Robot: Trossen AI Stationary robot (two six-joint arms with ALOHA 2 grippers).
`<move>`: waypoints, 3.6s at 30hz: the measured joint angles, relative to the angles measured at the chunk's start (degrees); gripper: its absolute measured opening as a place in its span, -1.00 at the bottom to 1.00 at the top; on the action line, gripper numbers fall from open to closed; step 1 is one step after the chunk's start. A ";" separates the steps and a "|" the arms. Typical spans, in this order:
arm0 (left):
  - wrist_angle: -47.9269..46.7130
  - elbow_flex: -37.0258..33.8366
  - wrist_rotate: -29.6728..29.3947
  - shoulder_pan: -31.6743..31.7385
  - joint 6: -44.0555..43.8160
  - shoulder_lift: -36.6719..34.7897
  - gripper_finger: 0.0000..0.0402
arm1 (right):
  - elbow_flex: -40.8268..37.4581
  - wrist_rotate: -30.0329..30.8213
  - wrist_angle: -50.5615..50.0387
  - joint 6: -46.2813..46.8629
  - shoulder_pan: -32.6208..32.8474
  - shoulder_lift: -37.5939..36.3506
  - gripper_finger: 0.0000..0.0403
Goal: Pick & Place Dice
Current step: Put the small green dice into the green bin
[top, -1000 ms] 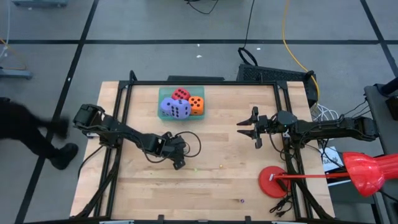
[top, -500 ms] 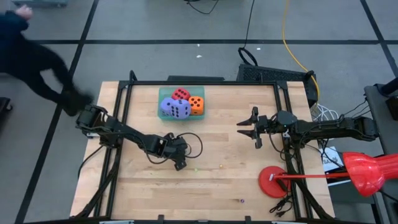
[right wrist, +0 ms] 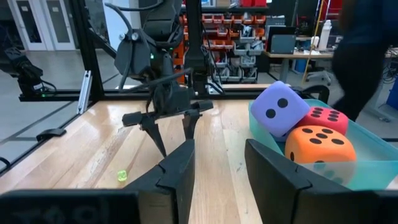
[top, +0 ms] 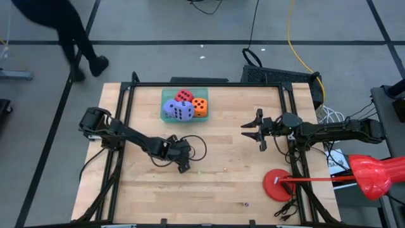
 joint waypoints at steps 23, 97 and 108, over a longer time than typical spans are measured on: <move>3.15 0.02 1.53 0.68 0.14 1.66 0.33 | 0.00 0.00 0.00 0.00 -0.01 -0.02 -0.36; 18.68 0.04 -5.93 22.79 9.25 -8.41 -0.63 | 0.07 0.01 0.00 0.00 0.01 0.00 -0.36; 21.13 0.04 -5.73 24.76 9.47 -4.45 -0.63 | 0.07 0.01 0.01 0.00 0.01 0.00 -0.36</move>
